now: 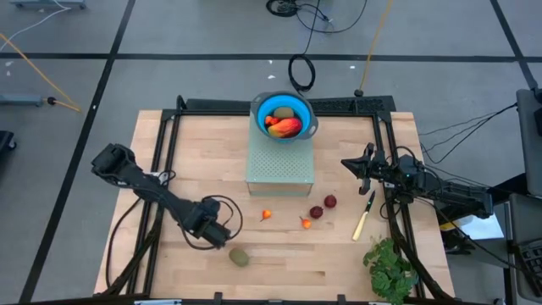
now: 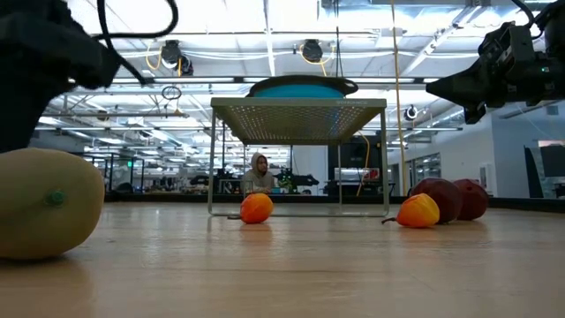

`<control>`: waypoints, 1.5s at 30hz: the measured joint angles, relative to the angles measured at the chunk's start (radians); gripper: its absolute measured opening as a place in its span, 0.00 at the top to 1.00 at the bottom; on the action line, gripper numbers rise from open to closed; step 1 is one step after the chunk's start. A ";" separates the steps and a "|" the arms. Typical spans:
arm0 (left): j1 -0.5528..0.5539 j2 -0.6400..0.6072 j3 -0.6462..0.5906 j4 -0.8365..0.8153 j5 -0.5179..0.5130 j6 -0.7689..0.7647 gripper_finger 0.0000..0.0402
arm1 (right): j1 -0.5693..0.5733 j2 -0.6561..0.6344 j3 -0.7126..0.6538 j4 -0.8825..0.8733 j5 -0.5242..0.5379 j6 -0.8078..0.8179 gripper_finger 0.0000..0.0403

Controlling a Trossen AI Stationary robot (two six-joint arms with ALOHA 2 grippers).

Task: Pick & Place Fruit
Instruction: Put the pear into the blue strainer bowl on the shelf

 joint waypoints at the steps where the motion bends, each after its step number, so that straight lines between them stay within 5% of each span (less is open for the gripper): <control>1: 0.003 0.000 -0.011 0.000 0.000 0.000 0.46 | 0.000 0.000 0.000 0.000 0.000 0.000 1.00; 11: 0.035 0.003 -0.135 0.196 0.041 0.086 0.46 | 0.000 0.000 0.000 0.000 0.000 0.000 1.00; 45: 0.155 -0.001 -0.222 0.385 0.119 0.208 0.47 | 0.000 0.000 0.000 0.001 0.005 0.000 1.00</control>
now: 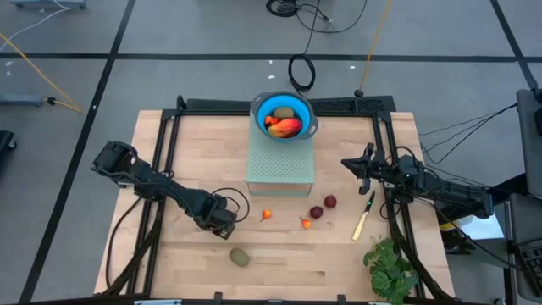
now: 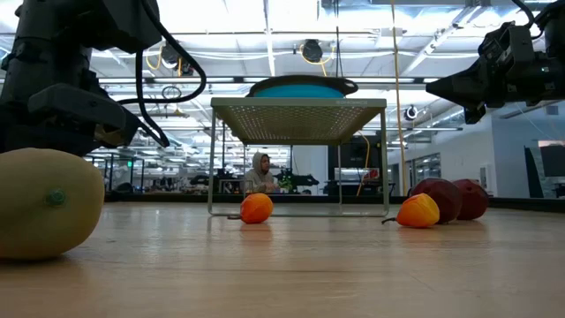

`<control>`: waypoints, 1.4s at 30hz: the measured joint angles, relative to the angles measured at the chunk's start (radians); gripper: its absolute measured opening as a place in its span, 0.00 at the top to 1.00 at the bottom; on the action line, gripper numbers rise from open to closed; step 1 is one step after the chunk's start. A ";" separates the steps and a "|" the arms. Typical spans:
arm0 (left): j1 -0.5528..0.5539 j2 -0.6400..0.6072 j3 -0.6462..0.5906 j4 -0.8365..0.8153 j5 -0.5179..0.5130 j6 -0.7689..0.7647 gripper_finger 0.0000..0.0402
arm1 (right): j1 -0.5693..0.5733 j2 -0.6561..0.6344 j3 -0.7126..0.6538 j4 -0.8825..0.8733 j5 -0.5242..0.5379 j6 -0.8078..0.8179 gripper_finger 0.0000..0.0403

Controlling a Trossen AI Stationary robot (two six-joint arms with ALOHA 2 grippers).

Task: Pick & Place Fruit
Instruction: Put the pear into the blue strainer bowl on the shelf

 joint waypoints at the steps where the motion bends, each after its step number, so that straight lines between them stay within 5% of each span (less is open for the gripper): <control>1: 0.000 0.000 0.000 0.000 0.000 0.000 0.48 | 0.000 0.000 0.000 0.000 0.000 0.000 1.00; 11: 0.000 0.000 0.000 -0.001 0.004 0.000 0.72 | 0.000 0.000 0.000 0.000 0.000 0.000 1.00; 20: 0.003 -0.014 0.009 -0.001 0.101 0.004 0.70 | 0.000 0.000 0.000 0.000 0.000 0.000 1.00; 29: 0.006 -0.153 0.009 0.019 0.133 -0.030 0.71 | 0.000 0.000 0.000 0.000 0.000 0.000 1.00; 35: 0.005 -0.278 0.010 0.120 0.087 -0.011 0.70 | 0.000 0.000 0.000 0.000 0.000 0.000 1.00; 42: 0.003 -0.362 0.010 0.342 -0.090 0.160 0.70 | 0.000 0.000 0.000 0.000 0.000 0.000 1.00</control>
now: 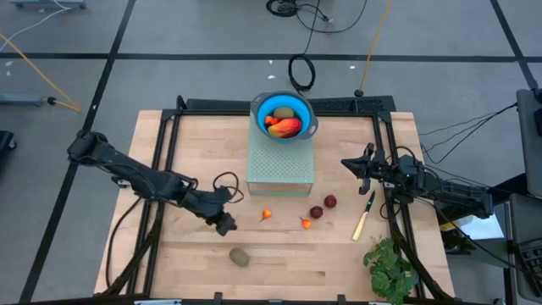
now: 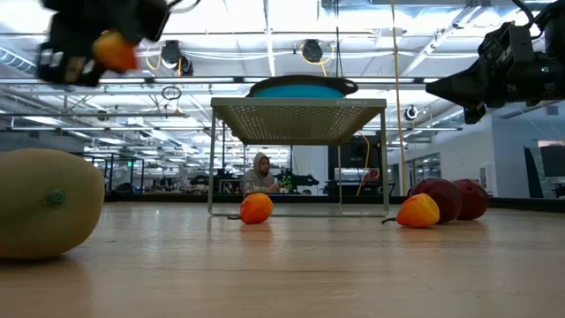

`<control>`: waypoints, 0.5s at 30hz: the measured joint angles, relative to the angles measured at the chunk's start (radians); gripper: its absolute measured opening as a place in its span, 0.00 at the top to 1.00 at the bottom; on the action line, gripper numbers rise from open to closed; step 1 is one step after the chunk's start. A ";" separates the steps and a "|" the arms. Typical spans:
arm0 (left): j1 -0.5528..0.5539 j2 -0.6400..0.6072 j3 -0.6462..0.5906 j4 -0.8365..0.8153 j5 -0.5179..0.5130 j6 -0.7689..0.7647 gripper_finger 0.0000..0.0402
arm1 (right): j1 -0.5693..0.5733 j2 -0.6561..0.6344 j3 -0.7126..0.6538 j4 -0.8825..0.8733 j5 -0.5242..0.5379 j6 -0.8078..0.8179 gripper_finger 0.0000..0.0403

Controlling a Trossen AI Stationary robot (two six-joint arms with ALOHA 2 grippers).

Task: Pick & Place Fruit
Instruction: Put the pear into the blue strainer bowl on the shelf

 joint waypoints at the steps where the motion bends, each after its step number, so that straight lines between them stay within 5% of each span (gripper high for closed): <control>1: 0.000 -0.004 0.000 0.035 -0.020 0.033 0.70 | 0.000 0.000 0.000 0.000 0.000 0.000 1.00; 15: 0.002 -0.010 0.000 0.433 -0.084 0.308 0.70 | 0.000 0.000 0.000 0.000 0.000 0.000 1.00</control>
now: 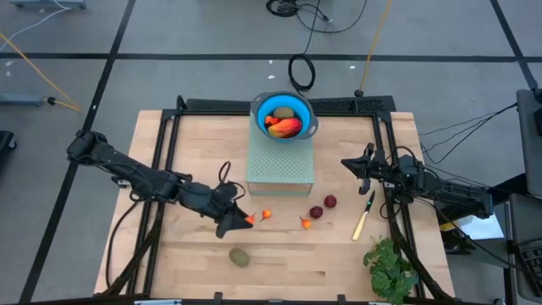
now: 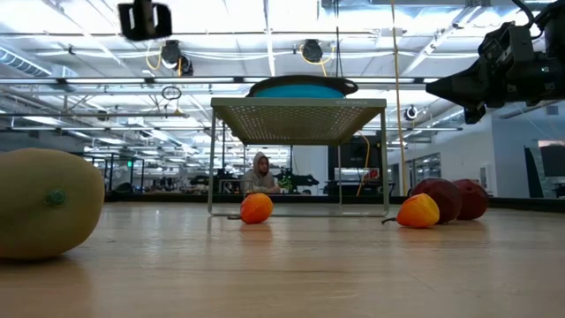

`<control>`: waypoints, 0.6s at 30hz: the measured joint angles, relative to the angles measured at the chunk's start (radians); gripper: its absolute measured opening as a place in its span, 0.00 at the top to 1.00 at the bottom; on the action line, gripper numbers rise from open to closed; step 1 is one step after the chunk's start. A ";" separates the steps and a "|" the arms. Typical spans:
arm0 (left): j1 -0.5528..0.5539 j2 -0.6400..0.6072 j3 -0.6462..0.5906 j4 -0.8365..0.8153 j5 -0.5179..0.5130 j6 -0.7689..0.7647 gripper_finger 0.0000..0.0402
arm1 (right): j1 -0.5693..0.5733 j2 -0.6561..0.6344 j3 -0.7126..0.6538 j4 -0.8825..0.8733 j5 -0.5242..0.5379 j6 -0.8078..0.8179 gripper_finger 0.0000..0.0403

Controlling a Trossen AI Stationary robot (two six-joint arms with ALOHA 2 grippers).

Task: Pick & Place Fruit
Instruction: Put the pear into the blue strainer bowl on the shelf

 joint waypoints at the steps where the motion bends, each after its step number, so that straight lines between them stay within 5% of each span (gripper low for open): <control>1: 0.000 0.000 0.000 0.026 0.000 0.016 0.70 | 0.000 0.000 0.000 0.000 0.000 0.000 1.00; 18: 0.000 0.000 0.000 0.414 0.003 0.274 0.70 | 0.000 0.000 0.000 0.000 0.000 0.000 1.00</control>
